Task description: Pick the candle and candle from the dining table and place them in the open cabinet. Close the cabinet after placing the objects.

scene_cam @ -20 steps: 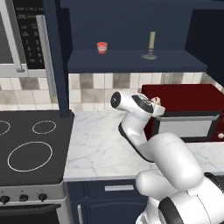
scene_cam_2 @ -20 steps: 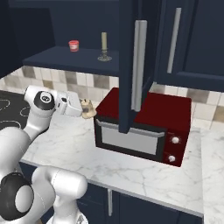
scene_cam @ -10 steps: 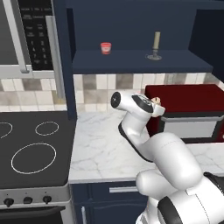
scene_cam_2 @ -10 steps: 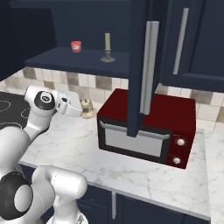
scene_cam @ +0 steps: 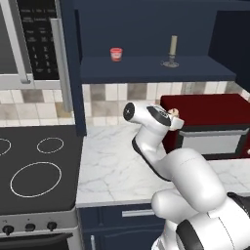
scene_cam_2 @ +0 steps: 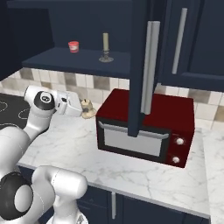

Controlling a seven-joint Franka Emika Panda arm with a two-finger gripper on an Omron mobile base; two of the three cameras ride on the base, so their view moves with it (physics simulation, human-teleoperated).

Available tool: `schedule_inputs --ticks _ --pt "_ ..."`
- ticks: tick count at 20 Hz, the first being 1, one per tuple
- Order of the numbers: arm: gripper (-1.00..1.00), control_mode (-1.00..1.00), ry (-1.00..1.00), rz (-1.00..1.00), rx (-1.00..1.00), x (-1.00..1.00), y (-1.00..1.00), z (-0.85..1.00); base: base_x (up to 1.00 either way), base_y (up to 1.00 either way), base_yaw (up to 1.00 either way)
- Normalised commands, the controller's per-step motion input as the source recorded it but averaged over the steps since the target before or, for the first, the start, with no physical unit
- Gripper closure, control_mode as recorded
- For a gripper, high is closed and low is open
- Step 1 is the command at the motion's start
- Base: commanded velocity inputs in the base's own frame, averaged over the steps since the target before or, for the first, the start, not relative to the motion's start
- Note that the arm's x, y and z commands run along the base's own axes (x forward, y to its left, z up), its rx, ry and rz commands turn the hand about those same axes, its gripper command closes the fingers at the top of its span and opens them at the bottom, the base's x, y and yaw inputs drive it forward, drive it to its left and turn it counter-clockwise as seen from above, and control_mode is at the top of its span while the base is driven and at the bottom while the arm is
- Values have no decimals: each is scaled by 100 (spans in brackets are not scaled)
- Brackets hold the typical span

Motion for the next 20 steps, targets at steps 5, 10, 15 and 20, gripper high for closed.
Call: schedule_inputs --ticks 5,10,15,20 --pt "100 100 0 0 0 0 0 0 93 3 -12" --pt "100 100 0 0 0 0 0 0 81 1 -7" --pt "100 100 0 0 0 0 0 0 68 -4 -1" --pt "100 100 0 0 0 0 0 0 82 -19 0"
